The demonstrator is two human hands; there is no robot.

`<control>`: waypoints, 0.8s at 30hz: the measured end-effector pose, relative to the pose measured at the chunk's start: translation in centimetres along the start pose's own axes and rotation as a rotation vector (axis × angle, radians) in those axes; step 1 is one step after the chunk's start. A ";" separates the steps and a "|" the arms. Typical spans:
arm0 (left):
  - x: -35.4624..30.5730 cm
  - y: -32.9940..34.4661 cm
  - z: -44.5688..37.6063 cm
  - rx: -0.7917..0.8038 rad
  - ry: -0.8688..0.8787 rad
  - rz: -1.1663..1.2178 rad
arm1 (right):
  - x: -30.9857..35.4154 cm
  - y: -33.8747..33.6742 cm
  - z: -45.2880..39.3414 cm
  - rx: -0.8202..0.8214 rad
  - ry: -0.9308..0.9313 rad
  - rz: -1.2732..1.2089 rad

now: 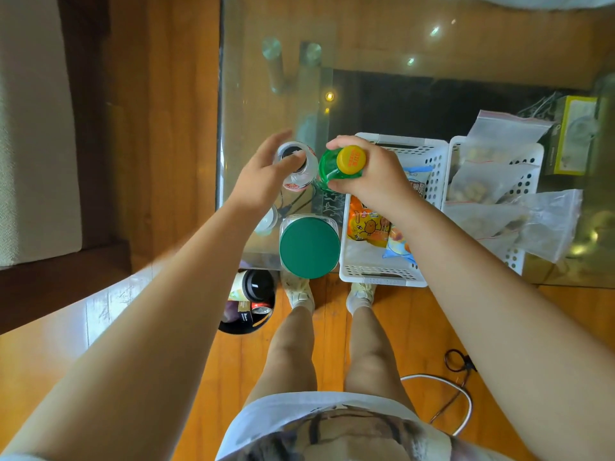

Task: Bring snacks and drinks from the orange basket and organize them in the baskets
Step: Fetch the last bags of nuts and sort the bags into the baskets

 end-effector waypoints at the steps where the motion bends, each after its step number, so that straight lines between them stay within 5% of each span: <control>1: 0.5 -0.1 0.2 0.014 -0.007 0.050 | -0.1 0.1 0.0 -0.003 -0.003 -0.002; 7: 7.6 0.3 2.2 0.005 -0.273 0.162 | -1.9 1.5 1.0 -0.048 0.039 -0.094; 11: 12.1 1.9 3.8 0.156 -0.506 0.259 | -4.1 4.0 3.9 -0.106 0.219 -0.143; 16: 12.2 2.6 2.9 0.096 -0.492 0.462 | -4.5 5.4 5.7 -0.138 0.249 -0.252; 20: 10.8 2.3 1.8 0.081 -0.467 0.428 | -1.6 3.1 4.0 -0.332 0.011 -0.191; 24: 9.9 2.3 1.4 0.071 -0.449 0.396 | 0.5 0.9 1.8 -0.298 -0.097 0.034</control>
Point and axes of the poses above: each hand's wrist, its own z-axis away from the middle knuckle, its own y-axis out of the palm, x = y × z, the point moved 2 cm from there along -z, towards the middle knuckle, and after that the axes turned 9 degrees about -y, right-handed, at the moved point
